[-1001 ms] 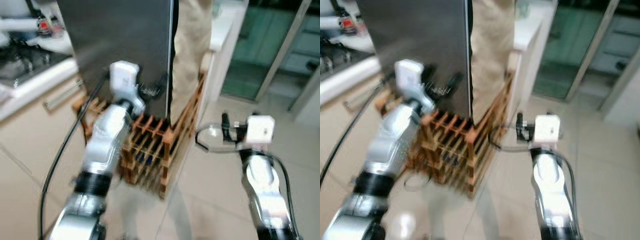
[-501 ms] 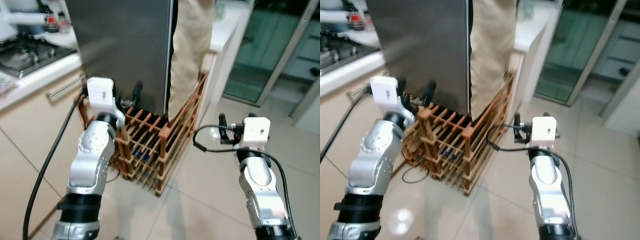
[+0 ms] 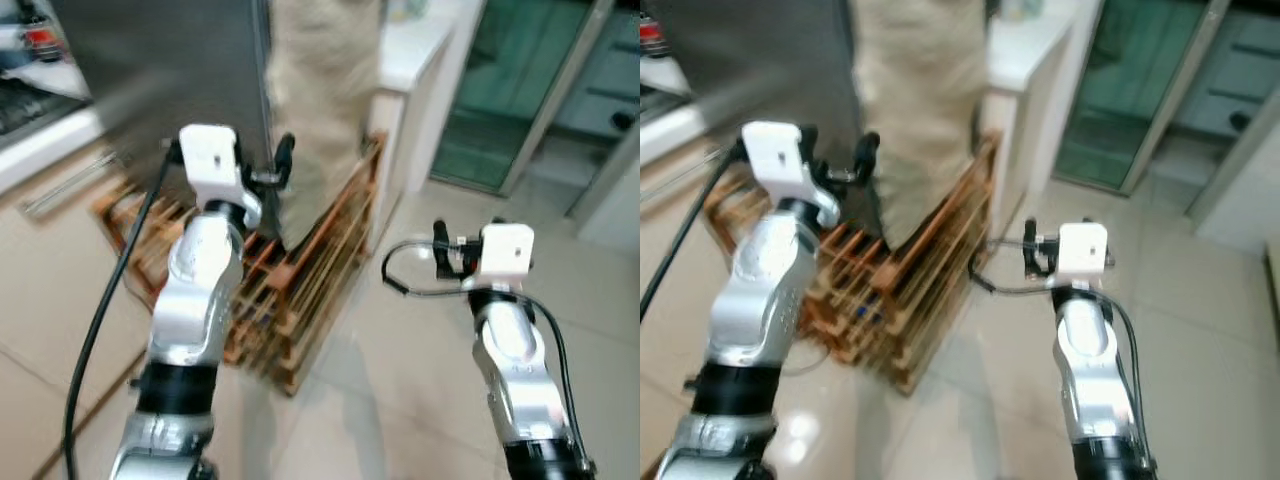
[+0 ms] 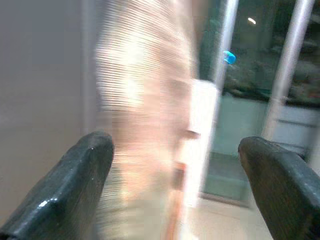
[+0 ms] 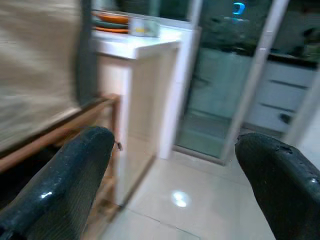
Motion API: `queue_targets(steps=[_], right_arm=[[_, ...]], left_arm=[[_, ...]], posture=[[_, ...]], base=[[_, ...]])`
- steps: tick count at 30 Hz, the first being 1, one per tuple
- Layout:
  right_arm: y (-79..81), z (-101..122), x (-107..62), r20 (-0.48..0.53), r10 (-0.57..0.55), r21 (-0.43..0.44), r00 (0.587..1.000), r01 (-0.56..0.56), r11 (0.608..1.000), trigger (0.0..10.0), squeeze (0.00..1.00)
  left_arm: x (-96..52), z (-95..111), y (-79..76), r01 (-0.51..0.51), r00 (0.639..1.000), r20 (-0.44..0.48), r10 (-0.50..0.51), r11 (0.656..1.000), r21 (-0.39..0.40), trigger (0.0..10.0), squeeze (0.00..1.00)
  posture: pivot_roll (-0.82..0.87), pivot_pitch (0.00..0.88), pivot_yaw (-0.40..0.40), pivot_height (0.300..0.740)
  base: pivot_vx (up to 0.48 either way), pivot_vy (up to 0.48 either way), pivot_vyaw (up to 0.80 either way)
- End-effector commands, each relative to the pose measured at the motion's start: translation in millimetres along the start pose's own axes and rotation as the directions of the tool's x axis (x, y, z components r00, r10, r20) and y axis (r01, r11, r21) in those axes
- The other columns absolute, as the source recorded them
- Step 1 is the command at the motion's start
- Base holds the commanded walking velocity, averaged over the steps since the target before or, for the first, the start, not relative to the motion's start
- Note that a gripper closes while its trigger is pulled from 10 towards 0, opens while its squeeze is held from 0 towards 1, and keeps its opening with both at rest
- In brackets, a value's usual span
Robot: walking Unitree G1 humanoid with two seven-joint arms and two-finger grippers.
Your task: Restocking fridge
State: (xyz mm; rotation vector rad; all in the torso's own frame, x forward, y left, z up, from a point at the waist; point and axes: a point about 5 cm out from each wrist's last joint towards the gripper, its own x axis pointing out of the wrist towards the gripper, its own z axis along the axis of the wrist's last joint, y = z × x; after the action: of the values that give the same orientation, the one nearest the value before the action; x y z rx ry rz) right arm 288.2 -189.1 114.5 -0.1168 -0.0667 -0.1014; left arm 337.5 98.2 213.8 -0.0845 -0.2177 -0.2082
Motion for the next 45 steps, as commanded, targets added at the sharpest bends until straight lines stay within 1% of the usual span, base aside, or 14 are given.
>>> queue_targets(steps=[1, 2, 6, 11, 14, 23, 30, 36, 38, 39, 42, 43, 44, 45], right_arm=[[9.8, 5.7, 2.6, 0.022, 0.029, 0.011, 0.999, -0.029, 1.0, 10.0, 0.0], [9.7, 5.5, 2.5, 0.022, 0.027, 0.012, 0.999, -0.027, 1.0, 10.0, 0.0], [9.9, 4.7, 1.9, 0.02, 0.026, 0.012, 0.999, -0.026, 1.0, 10.0, 0.0], [10.5, 2.1, -1.6, 0.015, 0.024, 0.013, 1.0, -0.024, 1.0, 10.0, 0.0], [11.4, 0.0, -2.6, 0.009, 0.026, 0.013, 1.0, -0.026, 1.0, 10.0, 0.0], [14.7, -2.7, -1.8, -0.001, 0.031, 0.013, 1.0, -0.031, 0.999, 10.0, 0.0], [15.2, -3.8, -1.6, -0.005, 0.033, 0.01, 0.999, -0.033, 0.999, 10.0, 0.0], [15.4, -4.2, -3.0, -0.005, 0.034, 0.009, 0.999, -0.034, 0.999, 10.0, 0.0], [13.3, -2.6, -5.3, 0.001, 0.024, 0.01, 1.0, -0.024, 1.0, 10.0, 0.0], [9.8, 3.2, -12.2, 0.022, 0.009, 0.01, 1.0, -0.009, 1.0, 10.0, 0.0], [8.2, 9.2, -19.9, 0.045, 0.008, 0.006, 0.999, -0.009, 1.0, 10.0, 0.0], [9.0, 17.1, -32.4, 0.081, 0.042, -0.021, 0.996, -0.041, 0.999, 10.0, 0.0], [9.0, 17.1, -32.4, 0.081, 0.042, -0.021, 0.996, -0.041, 0.999, 10.0, 0.0], [7.5, 19.9, -38.6, 0.086, 0.047, -0.016, 0.995, -0.046, 0.999, 10.0, 0.0]], left_arm=[[2.8, 5.1, 17.2, -0.073, 0.997, 0.011, 0.073, 0.997, 0.038, 10.0, 0.0], [5.7, 8.9, 23.2, -0.119, 0.993, 0.024, 0.117, 0.988, 0.102, 10.0, 0.0], [8.2, 16.2, 28.3, -0.151, 0.988, 0.058, 0.145, 0.982, 0.114, 10.0, 0.0], [14.9, 61.8, 34.1, -0.157, 0.961, 0.233, 0.147, 0.987, 0.026, 10.0, 0.0], [16.7, 71.7, 30.5, -0.137, 0.956, 0.263, 0.129, 0.99, 0.013, 10.0, 0.0], [24.5, 57.2, 16.4, -0.07, 0.978, 0.197, 0.07, 0.998, -0.006, 10.0, 0.0], [37.5, 45.0, 15.6, -0.089, 0.988, 0.134, 0.083, 0.995, 0.04, 10.0, 0.0], [48.4, 39.3, 28.7, -0.143, 0.987, 0.09, 0.137, 0.987, 0.068, 10.0, 0.0], [42.4, 38.0, 35.6, -0.131, 0.988, 0.094, 0.124, 0.989, 0.072, 10.0, 0.0], [23.8, 28.2, 47.7, -0.096, 0.993, 0.072, 0.091, 0.994, 0.057, 10.0, 0.0], [5.7, 15.6, 55.0, -0.067, 0.997, 0.038, 0.065, 0.997, 0.038, 10.0, 0.0], [-26.7, -5.0, 63.1, -0.039, 0.999, -0.012, 0.04, 0.998, 0.055, 10.0, 0.0], [-26.7, -5.0, 63.1, -0.039, 0.999, -0.012, 0.04, 0.998, 0.055, 10.0, 0.0], [-48.9, -16.5, 66.2, -0.039, 0.998, -0.049, 0.041, 0.999, 0.033, 10.0, 0.0]], posture=[[-0.13, 0.0, 0.023, 0.74], [-0.13, 0.0, 0.025, 0.74], [-0.14, 0.0, 0.03, 0.74], [-0.14, 0.0, 0.034, 0.74], [-0.13, 0.0, 0.035, 0.74], [-0.13, 0.0, 0.038, 0.74], [-0.14, 0.0, 0.037, 0.74], [-0.16, 0.0, 0.053, 0.74], [-0.17, 0.0, 0.066, 0.74], [-0.17, 0.0, 0.07, 0.74], [-0.16, 0.0, 0.069, 0.74], [-0.15, 0.0, 0.067, 0.74], [-0.15, 0.0, 0.067, 0.74], [-0.15, 0.0, 0.063, 0.74]], base=[[0.48, 0.0, 0.0], [0.0, 0.0, 0.0], [0.0, 0.0, 0.0], [0.0, 0.0, 0.0], [0.0, 0.0, 0.0], [0.0, 0.0, 0.0], [0.0, 0.0, 0.0], [0.0, 0.0, 0.0], [0.0, 0.0, 0.0], [0.0, 0.0, 0.0], [0.0, 0.0, 0.0], [0.0, 0.0, 0.0], [0.0, 0.0, 0.0], [0.0, 0.0, 0.0]])
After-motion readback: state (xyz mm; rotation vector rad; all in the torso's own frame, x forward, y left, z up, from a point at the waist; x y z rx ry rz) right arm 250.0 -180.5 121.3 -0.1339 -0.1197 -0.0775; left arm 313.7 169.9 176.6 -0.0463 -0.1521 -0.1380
